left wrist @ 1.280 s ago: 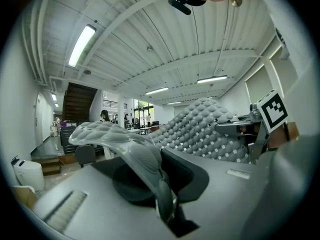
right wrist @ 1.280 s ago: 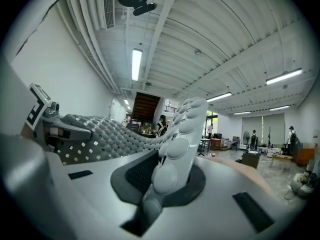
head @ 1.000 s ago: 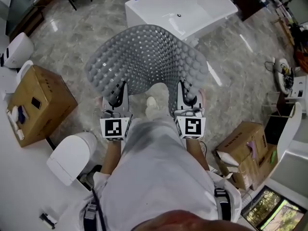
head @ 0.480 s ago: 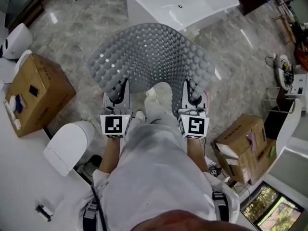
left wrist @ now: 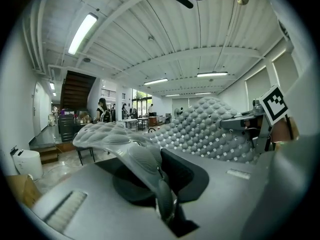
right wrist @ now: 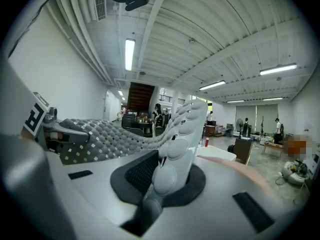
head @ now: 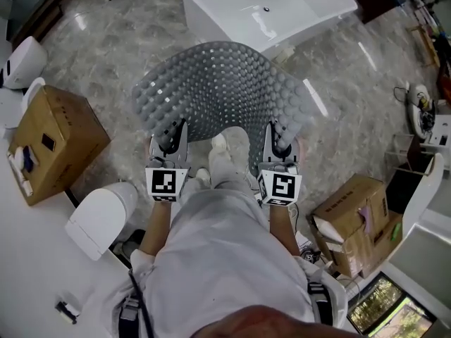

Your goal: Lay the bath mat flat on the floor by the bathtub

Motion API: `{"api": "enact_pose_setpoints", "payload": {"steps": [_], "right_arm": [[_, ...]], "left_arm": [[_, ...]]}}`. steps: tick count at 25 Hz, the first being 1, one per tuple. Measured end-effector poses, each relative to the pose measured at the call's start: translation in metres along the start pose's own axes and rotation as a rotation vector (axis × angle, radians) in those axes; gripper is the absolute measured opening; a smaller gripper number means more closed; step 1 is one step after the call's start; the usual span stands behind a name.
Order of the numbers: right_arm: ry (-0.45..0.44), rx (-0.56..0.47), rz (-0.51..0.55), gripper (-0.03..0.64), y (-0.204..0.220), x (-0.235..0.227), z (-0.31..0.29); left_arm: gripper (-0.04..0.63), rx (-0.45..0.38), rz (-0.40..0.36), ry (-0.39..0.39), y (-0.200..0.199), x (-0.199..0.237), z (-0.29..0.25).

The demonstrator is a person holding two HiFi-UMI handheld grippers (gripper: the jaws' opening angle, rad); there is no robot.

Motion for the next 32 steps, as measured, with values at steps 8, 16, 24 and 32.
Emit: {"api": "enact_pose_setpoints", "payload": {"steps": [8, 16, 24, 32], "right_arm": [[-0.015, -0.073, 0.077, 0.026, -0.081, 0.014, 0.099], [-0.020, -0.257, 0.207, 0.026, -0.184, 0.049, 0.213], [-0.031, -0.161, 0.250, 0.026, -0.077, 0.039, 0.064], [-0.061, -0.117, 0.239, 0.026, 0.017, 0.047, -0.010]], "left_arm": [[0.021, -0.064, -0.018, -0.022, -0.051, -0.041, 0.103], [0.021, -0.254, -0.059, -0.104, -0.105, -0.054, 0.227], [0.023, -0.164, -0.038, -0.048, -0.001, 0.009, 0.077], [0.023, -0.152, 0.010, -0.048, 0.083, 0.044, 0.003]]}}
Point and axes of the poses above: the fingertips, and each gripper's own axes: z backward along the fingers, x to its left, y out of its underside, the point moved 7 cm from there along z, backward along the fingers, and after that the axes turned 14 degrees about y, right-handed, at the moved point
